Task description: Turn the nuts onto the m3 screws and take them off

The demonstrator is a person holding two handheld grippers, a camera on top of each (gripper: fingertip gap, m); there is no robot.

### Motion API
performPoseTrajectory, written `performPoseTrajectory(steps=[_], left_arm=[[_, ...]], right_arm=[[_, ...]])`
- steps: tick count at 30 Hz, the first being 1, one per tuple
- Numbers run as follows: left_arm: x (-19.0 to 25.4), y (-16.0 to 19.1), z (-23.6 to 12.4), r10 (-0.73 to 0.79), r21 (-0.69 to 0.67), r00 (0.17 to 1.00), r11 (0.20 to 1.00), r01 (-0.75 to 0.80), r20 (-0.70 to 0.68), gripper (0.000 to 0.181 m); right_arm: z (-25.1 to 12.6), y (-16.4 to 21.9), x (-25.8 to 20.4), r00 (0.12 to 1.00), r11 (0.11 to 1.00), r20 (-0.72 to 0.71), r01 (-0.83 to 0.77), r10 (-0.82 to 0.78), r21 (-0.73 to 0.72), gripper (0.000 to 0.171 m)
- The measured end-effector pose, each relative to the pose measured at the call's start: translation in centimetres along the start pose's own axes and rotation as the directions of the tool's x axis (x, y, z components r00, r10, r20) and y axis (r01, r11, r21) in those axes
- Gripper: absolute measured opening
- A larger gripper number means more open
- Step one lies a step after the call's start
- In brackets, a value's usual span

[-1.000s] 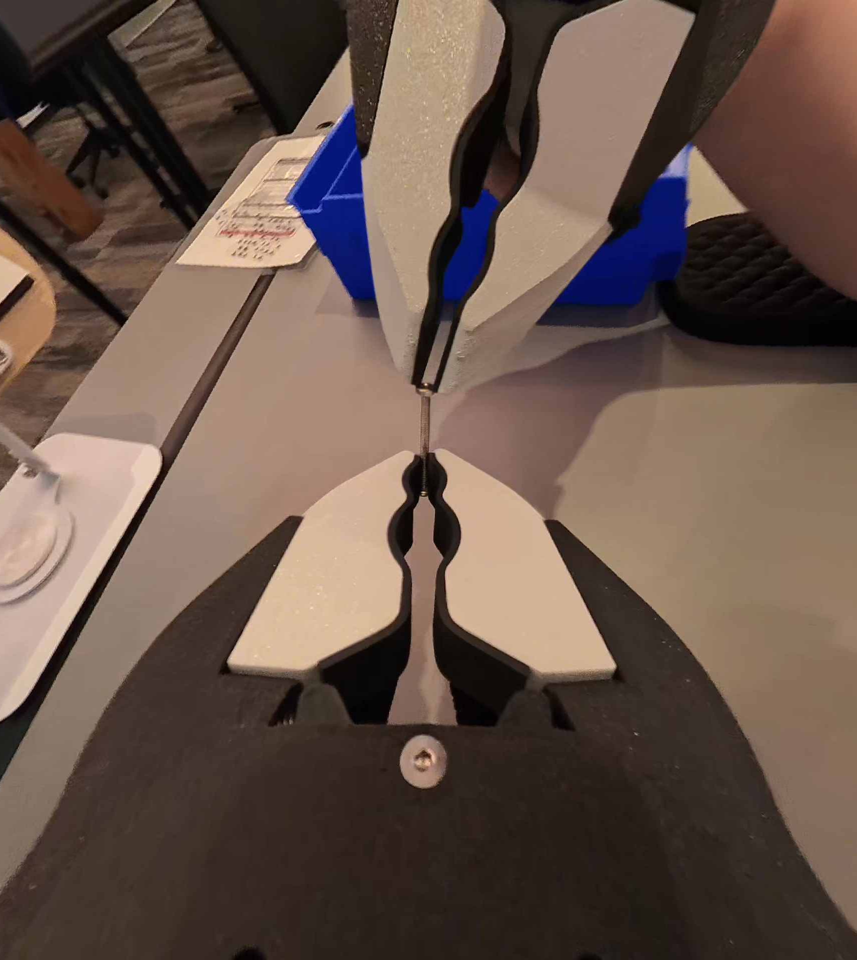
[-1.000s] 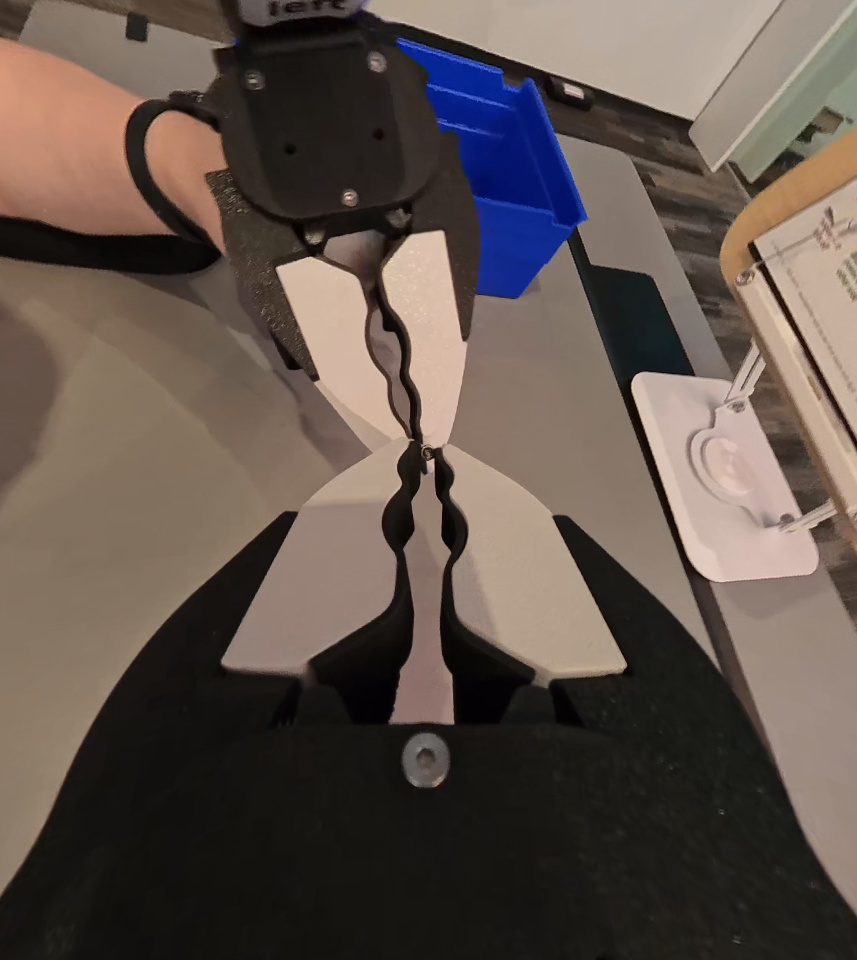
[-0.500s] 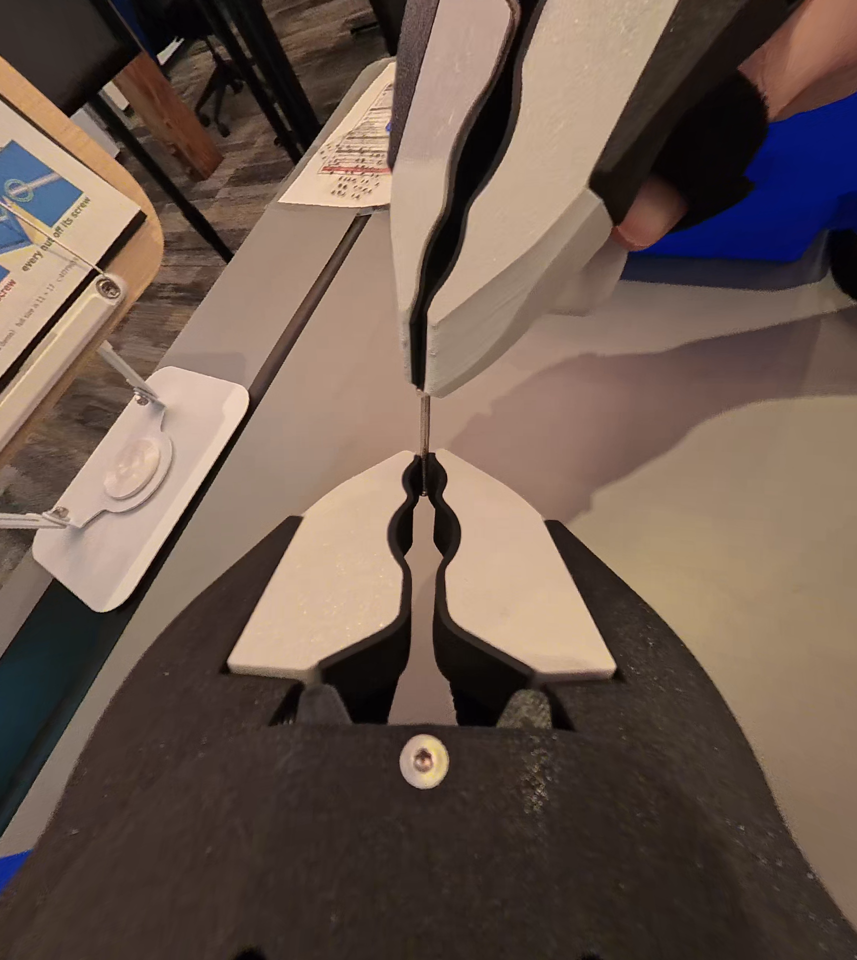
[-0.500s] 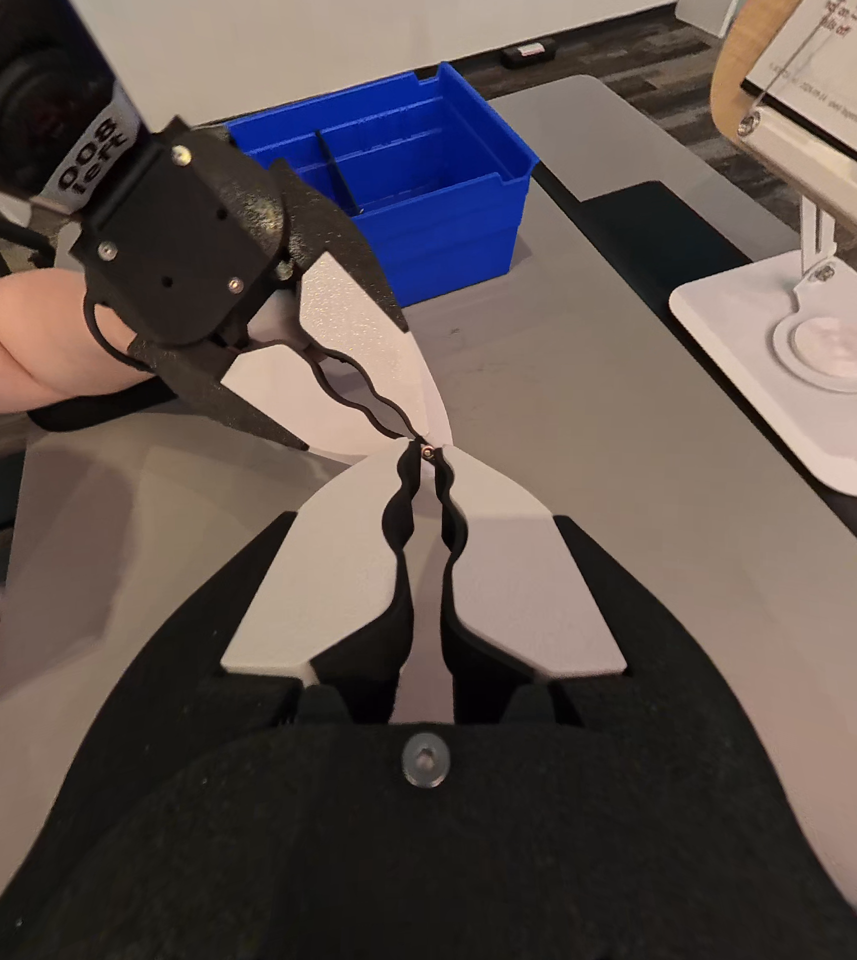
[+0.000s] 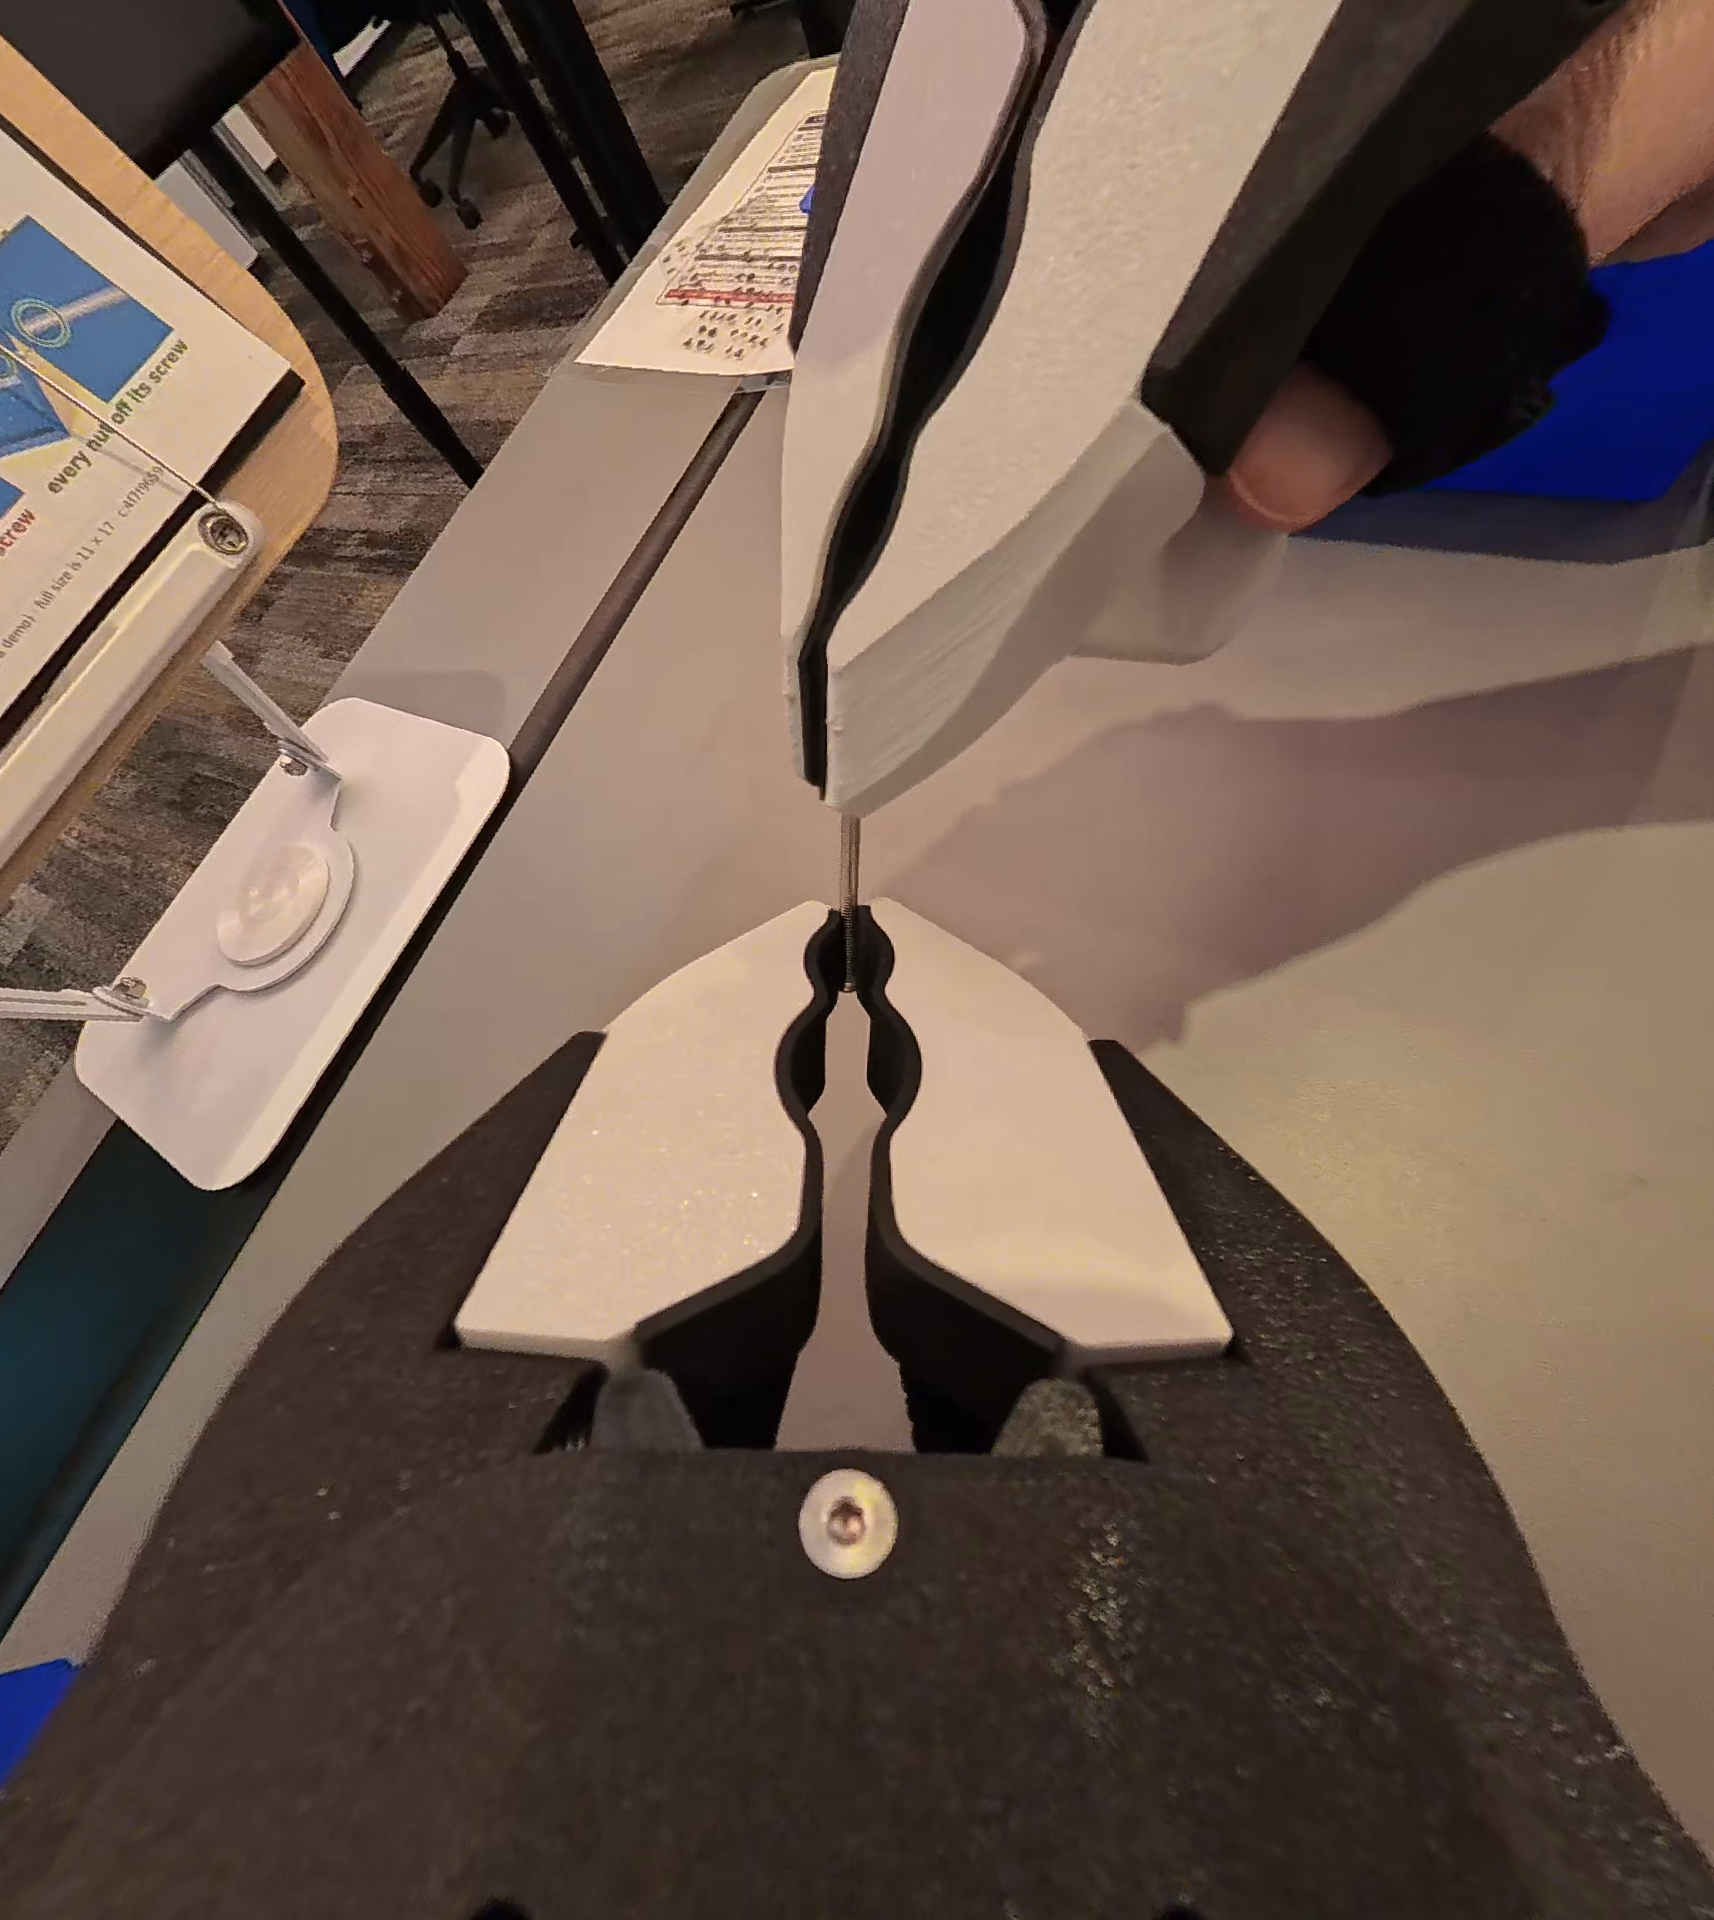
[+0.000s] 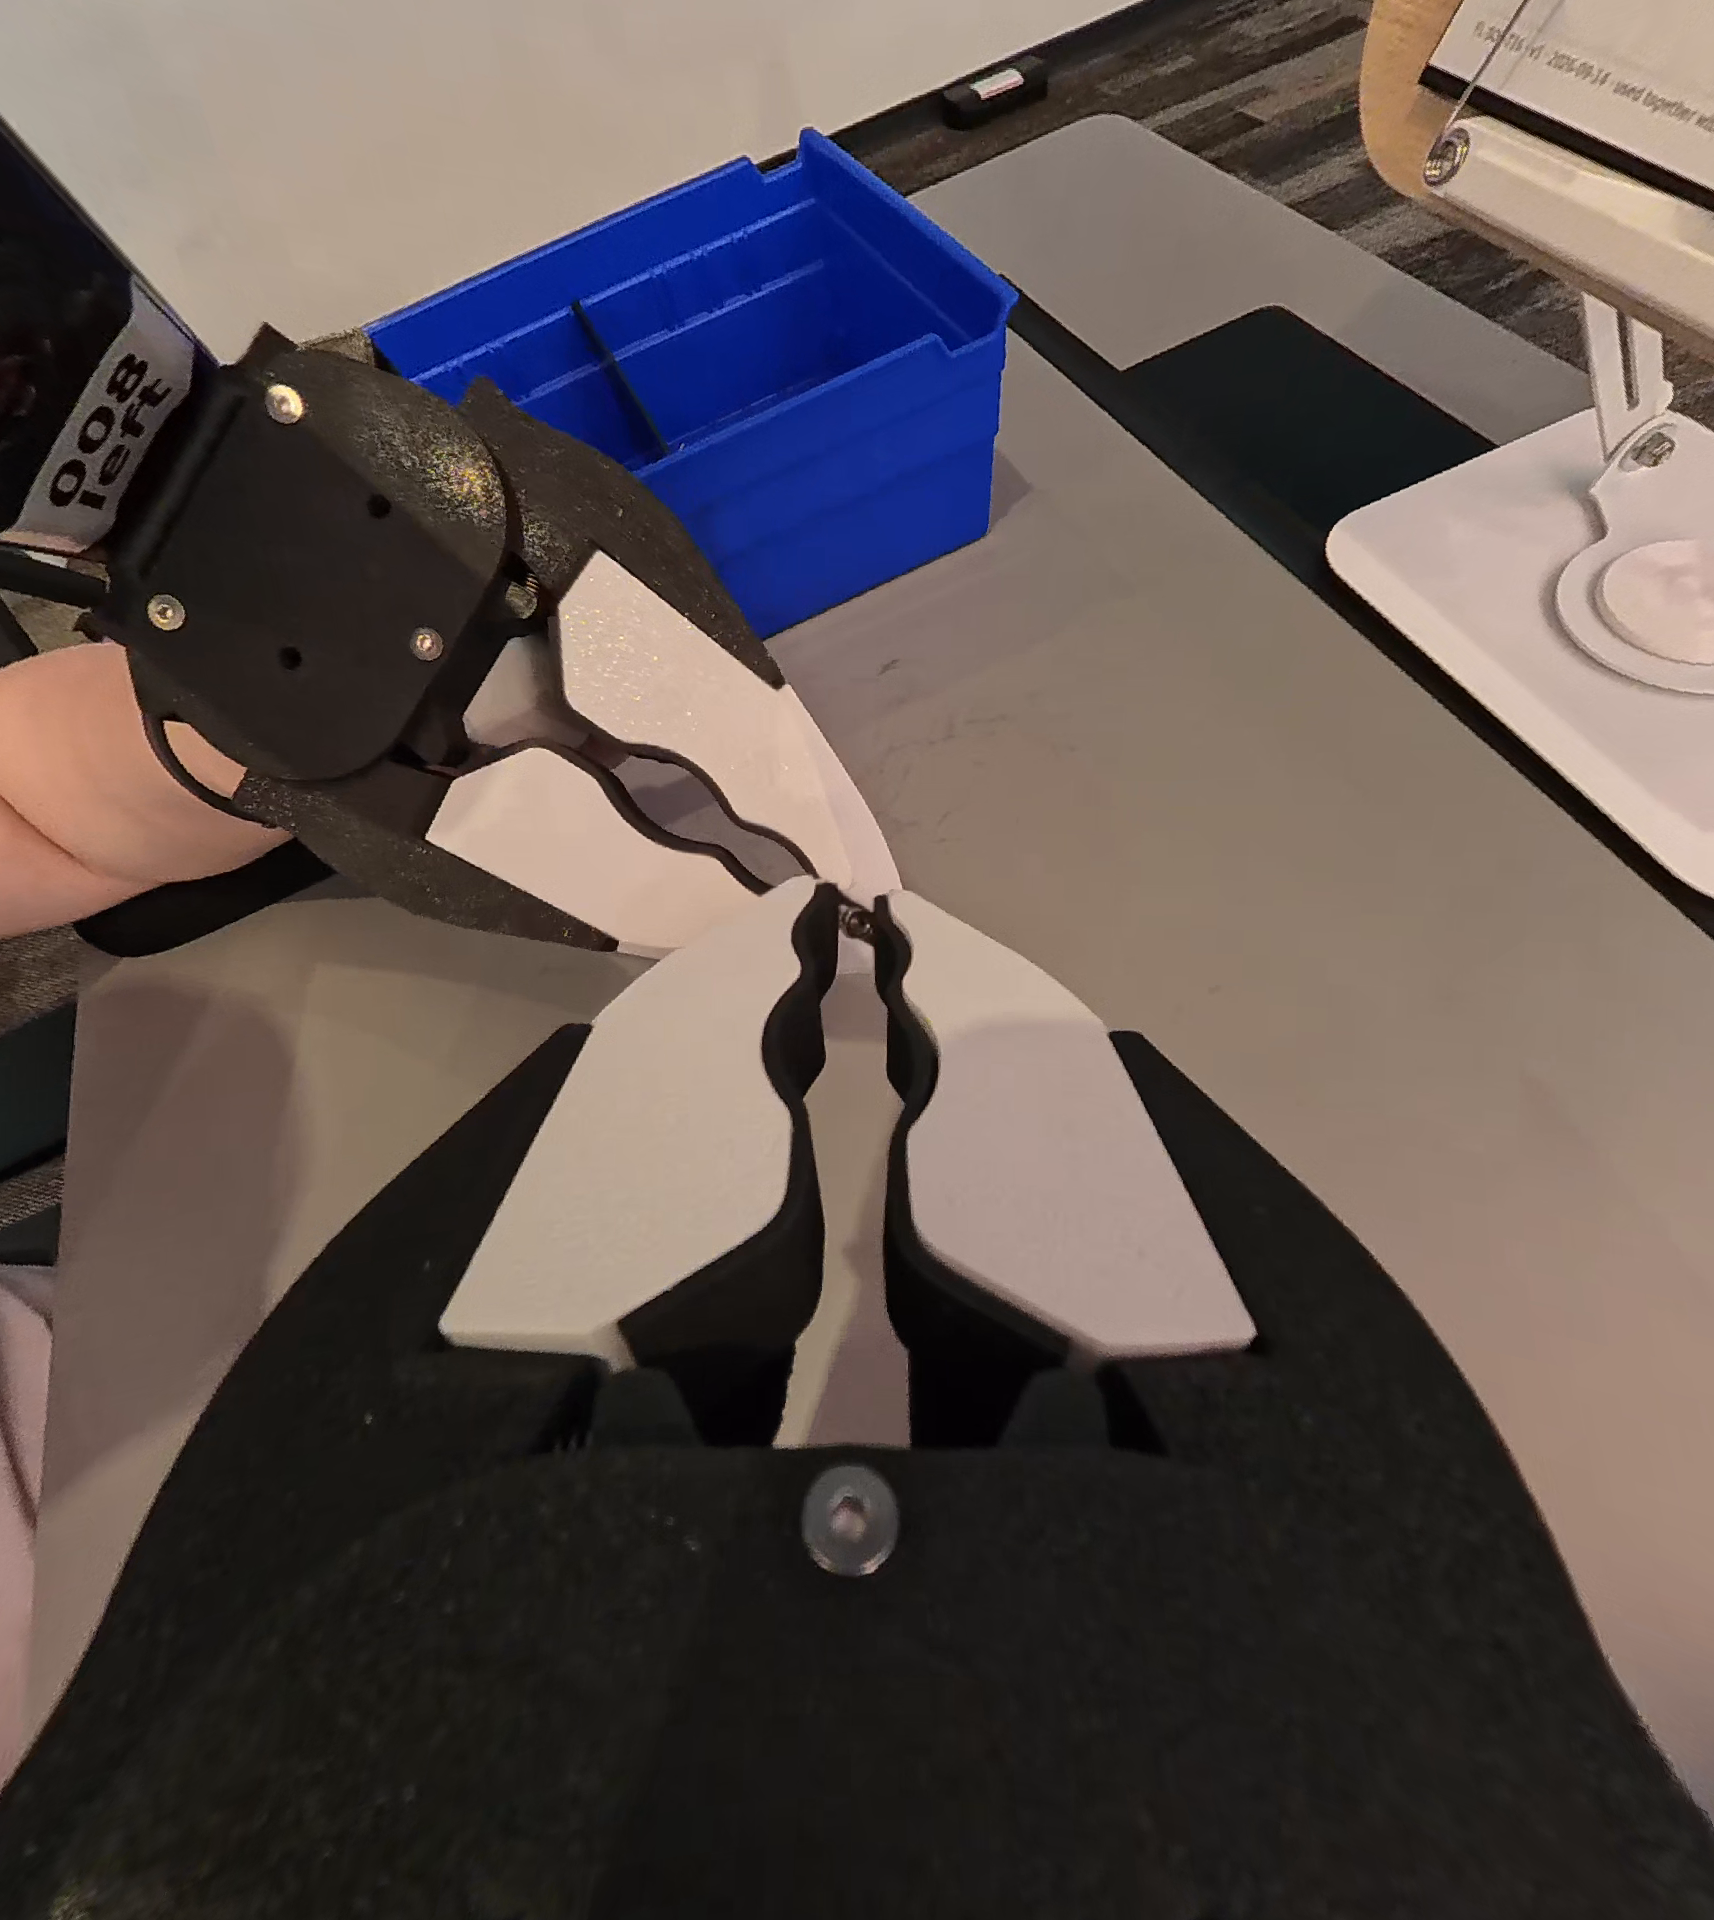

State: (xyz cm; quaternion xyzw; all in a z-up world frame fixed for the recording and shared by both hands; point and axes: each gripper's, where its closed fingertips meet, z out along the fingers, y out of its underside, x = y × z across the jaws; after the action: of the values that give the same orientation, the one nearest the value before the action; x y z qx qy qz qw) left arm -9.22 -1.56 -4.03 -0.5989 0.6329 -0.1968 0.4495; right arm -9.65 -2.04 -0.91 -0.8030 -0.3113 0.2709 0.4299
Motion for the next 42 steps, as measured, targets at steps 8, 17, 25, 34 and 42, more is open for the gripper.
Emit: performPoseTrajectory(steps=[8,17,25,34,42], left_arm=[[0.0,0.1,0.0,-0.001,0.001,1.000,1.000,0.001,-0.003,0.002],[0.3,-0.6,-0.3,-0.025,0.049,0.998,0.998,0.028,-0.049,0.002],[2.6,-3.9,-2.4,-0.088,0.278,0.937,0.942,0.188,-0.337,0.002],[4.8,-7.7,-6.8,-0.015,0.470,0.816,0.811,0.348,-0.578,0.001],[5.0,-7.9,-7.1,-0.004,0.478,0.812,0.807,0.348,-0.584,0.001]], right_arm=[[-0.1,-0.2,-0.1,1.000,1.000,-0.007,0.025,-0.025,0.008,0.006],[-1.0,-1.5,0.0,0.995,0.992,-0.046,0.097,-0.094,0.074,0.013],[-5.0,-2.8,-3.4,0.878,0.858,0.008,0.466,-0.479,0.217,0.021],[-5.7,-3.9,-6.8,0.830,0.781,0.119,0.451,-0.545,0.431,0.017],[-5.8,-4.4,-7.6,0.817,0.755,0.113,0.457,-0.565,0.470,0.016]])
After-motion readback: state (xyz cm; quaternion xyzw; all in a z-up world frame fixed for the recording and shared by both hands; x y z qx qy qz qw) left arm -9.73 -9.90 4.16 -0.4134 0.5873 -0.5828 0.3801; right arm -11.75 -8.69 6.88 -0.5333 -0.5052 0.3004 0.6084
